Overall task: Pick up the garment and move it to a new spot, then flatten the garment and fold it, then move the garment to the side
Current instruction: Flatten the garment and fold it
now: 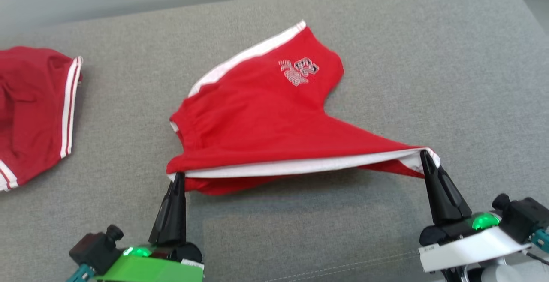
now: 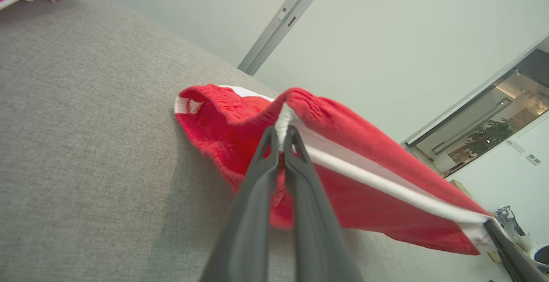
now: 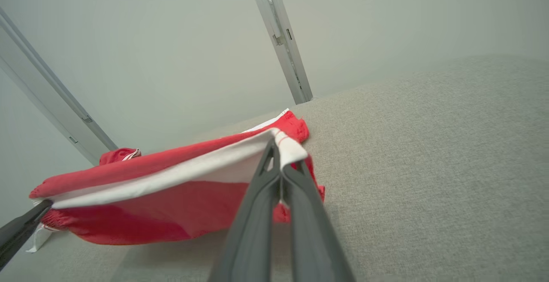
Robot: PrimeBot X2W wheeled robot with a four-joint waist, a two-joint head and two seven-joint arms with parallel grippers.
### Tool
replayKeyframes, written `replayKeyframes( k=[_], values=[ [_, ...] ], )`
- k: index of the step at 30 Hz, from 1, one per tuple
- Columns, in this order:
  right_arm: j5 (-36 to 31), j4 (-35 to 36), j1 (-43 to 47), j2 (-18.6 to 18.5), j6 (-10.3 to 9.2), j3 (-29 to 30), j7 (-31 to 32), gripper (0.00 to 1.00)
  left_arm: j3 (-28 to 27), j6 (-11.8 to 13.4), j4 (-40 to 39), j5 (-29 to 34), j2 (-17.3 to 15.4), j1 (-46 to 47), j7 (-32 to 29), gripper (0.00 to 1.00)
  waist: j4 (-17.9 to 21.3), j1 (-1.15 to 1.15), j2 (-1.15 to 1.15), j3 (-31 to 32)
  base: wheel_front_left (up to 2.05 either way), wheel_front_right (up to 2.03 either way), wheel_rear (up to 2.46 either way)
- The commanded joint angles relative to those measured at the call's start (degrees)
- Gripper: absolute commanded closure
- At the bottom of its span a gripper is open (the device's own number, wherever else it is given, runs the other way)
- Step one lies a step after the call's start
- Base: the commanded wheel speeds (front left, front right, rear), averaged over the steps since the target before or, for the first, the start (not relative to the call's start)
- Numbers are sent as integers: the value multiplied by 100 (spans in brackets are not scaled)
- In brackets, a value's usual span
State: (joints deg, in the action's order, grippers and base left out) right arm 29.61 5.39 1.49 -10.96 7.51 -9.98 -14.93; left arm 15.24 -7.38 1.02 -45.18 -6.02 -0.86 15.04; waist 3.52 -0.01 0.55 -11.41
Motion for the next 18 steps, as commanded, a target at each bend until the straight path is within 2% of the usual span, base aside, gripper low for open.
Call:
replayKeyframes(
  k=[1,4,10,18],
  values=[
    [-45,106,172,25,-4,50,30,100,-61,-7,-100,58,14,-189,21,100,4,1,-55,323,0,0,0],
    [-70,376,520,91,-4,147,144,100,-87,-8,-398,73,-2,-581,21,100,29,1,-55,410,0,0,0],
    [-66,538,673,146,-4,231,310,100,35,-8,-479,-28,-113,-806,22,100,16,1,-55,401,0,0,0],
    [54,-108,88,-16,-4,170,310,100,149,-8,95,-199,54,-161,21,100,-207,1,-55,249,0,0,0]
  ],
)
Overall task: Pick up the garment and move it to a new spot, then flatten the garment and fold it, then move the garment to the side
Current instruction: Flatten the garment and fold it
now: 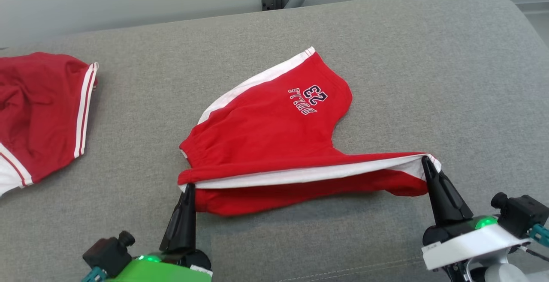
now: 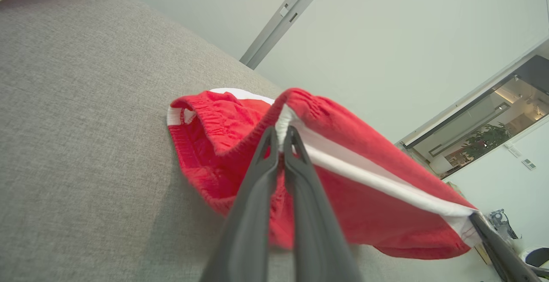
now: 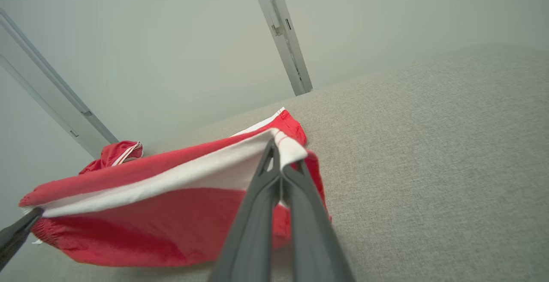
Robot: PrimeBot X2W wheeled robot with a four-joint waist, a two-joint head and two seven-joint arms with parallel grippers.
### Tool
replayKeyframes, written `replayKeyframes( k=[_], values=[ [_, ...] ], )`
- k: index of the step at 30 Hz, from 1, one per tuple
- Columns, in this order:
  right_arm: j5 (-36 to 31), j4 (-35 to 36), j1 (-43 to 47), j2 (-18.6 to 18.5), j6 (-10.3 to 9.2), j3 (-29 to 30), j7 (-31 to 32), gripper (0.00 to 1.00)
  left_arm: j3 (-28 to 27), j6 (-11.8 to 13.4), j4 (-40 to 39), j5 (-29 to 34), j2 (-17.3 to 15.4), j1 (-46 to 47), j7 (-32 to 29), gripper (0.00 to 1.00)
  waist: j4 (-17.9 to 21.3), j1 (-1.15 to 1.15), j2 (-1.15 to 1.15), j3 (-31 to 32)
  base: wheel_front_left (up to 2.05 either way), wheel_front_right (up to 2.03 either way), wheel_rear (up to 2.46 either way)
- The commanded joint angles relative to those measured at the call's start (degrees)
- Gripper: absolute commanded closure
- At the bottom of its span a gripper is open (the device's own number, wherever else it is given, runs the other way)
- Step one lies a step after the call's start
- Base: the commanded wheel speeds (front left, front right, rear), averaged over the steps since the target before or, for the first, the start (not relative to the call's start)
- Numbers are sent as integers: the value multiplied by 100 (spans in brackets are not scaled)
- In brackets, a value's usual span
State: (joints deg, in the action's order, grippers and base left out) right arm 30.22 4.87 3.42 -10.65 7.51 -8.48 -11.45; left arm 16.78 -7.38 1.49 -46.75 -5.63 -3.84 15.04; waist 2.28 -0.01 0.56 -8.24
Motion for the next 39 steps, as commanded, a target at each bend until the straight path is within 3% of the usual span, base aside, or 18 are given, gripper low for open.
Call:
replayKeyframes(
  k=[1,6,19,39],
  values=[
    [12,-175,-234,-71,-4,6,-50,100,28,-8,176,-48,31,261,21,100,-130,1,-56,-100,0,0,0],
    [68,-631,-833,-232,-3,-108,-76,100,28,29,734,-31,129,874,20,100,-300,1,-56,-267,0,0,0],
    [366,-2439,-3396,-830,-3,-904,313,100,414,341,2292,-466,267,2770,21,100,-813,1,-56,-962,0,0,0],
    [1066,-5152,-6109,-943,-4,-2497,308,100,976,824,2941,-1246,267,4054,21,100,-1180,1,-56,-1643,0,0,0]
  ],
)
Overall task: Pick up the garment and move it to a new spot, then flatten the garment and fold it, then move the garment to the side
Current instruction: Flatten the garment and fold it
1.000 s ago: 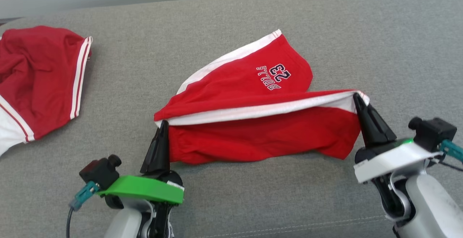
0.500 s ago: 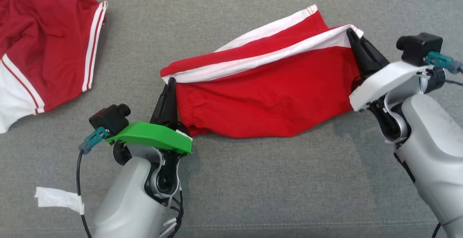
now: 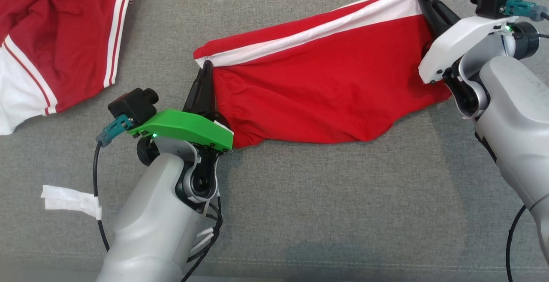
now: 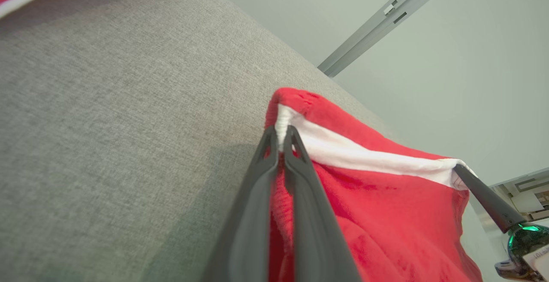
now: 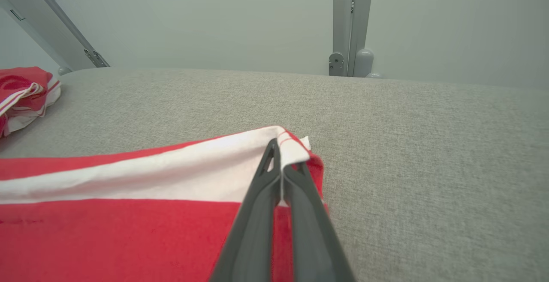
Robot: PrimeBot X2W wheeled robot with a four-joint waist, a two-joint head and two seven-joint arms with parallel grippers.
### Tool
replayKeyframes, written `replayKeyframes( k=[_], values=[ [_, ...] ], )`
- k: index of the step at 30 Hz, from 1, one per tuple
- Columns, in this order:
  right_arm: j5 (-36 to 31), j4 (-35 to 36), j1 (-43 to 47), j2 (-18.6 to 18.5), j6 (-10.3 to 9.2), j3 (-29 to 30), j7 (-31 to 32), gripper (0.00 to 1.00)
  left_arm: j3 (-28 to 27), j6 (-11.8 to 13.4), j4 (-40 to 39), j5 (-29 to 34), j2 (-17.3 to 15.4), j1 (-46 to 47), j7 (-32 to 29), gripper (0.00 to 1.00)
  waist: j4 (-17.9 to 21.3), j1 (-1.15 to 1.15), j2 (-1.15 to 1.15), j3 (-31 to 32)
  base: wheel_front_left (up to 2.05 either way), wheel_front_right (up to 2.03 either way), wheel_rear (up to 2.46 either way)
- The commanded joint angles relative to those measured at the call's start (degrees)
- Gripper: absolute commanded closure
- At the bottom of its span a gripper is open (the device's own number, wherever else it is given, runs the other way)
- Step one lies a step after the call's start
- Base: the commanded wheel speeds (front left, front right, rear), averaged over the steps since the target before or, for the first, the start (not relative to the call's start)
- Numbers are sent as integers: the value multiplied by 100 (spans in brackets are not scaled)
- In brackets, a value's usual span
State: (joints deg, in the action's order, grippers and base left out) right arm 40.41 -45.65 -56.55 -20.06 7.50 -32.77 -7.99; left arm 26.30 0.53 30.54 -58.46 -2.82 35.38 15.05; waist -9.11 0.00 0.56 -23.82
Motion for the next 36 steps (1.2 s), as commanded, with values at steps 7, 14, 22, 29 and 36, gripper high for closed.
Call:
replayKeyframes(
  k=[7,14,22,29,36],
  values=[
    [258,-728,-596,70,-3,-478,-179,100,249,119,123,13,-13,359,19,100,-91,0,-56,-190,0,0,0],
    [332,-1149,-860,114,-2,-781,-380,1,394,207,17,486,-13,334,13,8,-186,0,-56,-184,0,0,0],
    [387,-1397,-954,82,-3,-1171,-600,0,261,250,-269,1295,-13,-109,13,0,-226,0,-56,-45,0,0,0],
    [446,-1271,-839,-148,-3,-1574,-684,0,-144,263,-802,2052,-84,-702,13,0,-157,0,-56,194,0,0,0],
    [725,-1270,-475,-406,-3,-1902,-562,0,-616,315,-1463,2520,-120,-1482,13,0,-84,0,-56,534,0,0,0]
  ],
)
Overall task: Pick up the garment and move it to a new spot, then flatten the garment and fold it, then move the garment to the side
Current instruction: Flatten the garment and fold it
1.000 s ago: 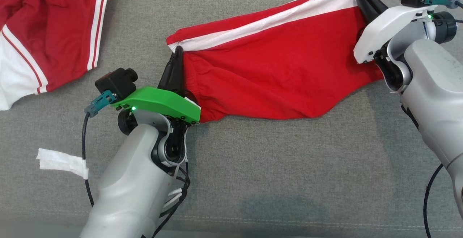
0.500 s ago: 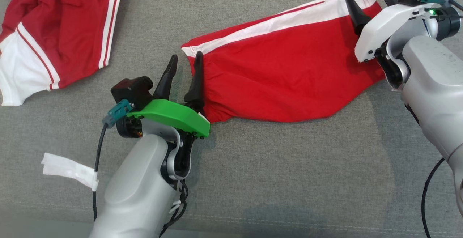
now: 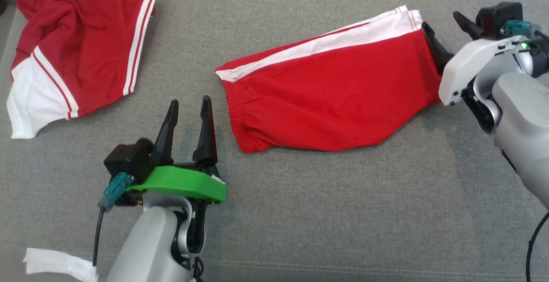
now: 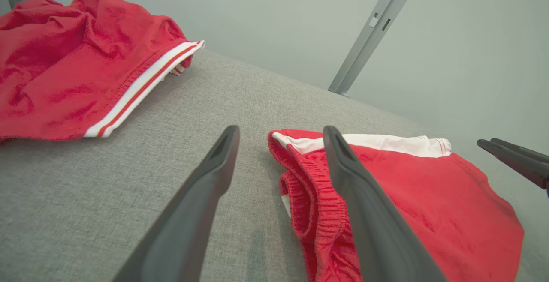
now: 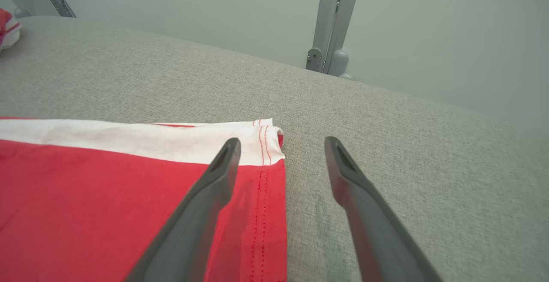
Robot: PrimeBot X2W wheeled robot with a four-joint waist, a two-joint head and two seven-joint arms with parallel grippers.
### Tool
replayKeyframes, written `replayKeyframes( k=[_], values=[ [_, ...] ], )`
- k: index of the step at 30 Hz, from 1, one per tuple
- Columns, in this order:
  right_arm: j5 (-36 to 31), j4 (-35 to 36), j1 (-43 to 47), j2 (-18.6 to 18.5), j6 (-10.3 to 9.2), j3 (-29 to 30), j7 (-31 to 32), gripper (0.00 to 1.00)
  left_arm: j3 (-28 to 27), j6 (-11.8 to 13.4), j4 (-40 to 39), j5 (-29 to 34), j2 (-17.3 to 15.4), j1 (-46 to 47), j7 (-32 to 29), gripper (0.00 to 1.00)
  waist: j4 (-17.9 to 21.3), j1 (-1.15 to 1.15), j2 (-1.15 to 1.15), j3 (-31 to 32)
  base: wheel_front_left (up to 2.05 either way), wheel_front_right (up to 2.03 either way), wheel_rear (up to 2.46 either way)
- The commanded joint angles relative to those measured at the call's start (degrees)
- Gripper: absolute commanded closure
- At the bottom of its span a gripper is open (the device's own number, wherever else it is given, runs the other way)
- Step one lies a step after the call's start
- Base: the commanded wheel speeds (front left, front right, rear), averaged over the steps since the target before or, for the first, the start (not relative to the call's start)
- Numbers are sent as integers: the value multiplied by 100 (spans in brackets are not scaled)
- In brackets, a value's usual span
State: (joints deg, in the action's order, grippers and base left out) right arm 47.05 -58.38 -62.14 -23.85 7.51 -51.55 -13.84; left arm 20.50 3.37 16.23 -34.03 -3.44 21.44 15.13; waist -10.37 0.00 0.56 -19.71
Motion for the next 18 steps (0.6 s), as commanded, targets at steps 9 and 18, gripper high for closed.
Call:
replayKeyframes(
  k=[9,18],
  values=[
    [743,49,582,-130,-3,-235,516,0,-498,107,-648,200,-88,-849,4,0,-58,0,-56,246,0,0,0],
    [1101,-381,606,47,-3,-238,1009,0,-577,100,-792,239,-59,-941,4,0,-281,0,-56,187,0,0,0]
  ],
)
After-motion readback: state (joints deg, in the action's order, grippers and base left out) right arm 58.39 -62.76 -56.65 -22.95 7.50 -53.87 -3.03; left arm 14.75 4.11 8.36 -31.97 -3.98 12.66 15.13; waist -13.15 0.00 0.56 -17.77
